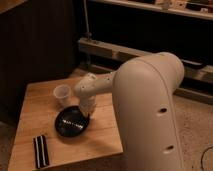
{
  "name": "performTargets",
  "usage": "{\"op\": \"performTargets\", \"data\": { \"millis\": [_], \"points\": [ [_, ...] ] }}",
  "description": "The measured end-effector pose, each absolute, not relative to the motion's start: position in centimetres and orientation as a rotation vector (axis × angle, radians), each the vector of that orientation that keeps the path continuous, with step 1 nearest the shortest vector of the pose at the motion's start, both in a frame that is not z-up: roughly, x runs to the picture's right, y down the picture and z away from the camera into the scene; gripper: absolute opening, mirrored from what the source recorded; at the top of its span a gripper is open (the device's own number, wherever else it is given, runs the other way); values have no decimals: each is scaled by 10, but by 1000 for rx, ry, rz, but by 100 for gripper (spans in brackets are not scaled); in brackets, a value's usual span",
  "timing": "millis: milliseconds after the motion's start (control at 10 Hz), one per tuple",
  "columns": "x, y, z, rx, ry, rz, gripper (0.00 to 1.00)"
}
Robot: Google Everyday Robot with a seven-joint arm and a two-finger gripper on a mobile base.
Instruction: Drag the ceramic bowl in a circle
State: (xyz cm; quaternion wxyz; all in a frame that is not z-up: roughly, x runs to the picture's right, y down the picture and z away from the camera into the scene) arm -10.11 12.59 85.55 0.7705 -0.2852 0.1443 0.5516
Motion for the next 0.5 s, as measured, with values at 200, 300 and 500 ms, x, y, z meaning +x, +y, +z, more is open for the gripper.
{"op": "performTargets", "data": {
  "millis": [200, 300, 500],
  "points": [
    [-87, 105, 876, -628, 321, 1243, 0],
    [-83, 100, 880, -638, 314, 1244, 0],
    [-79, 99, 885, -670, 299, 1231, 0]
  ]
}}
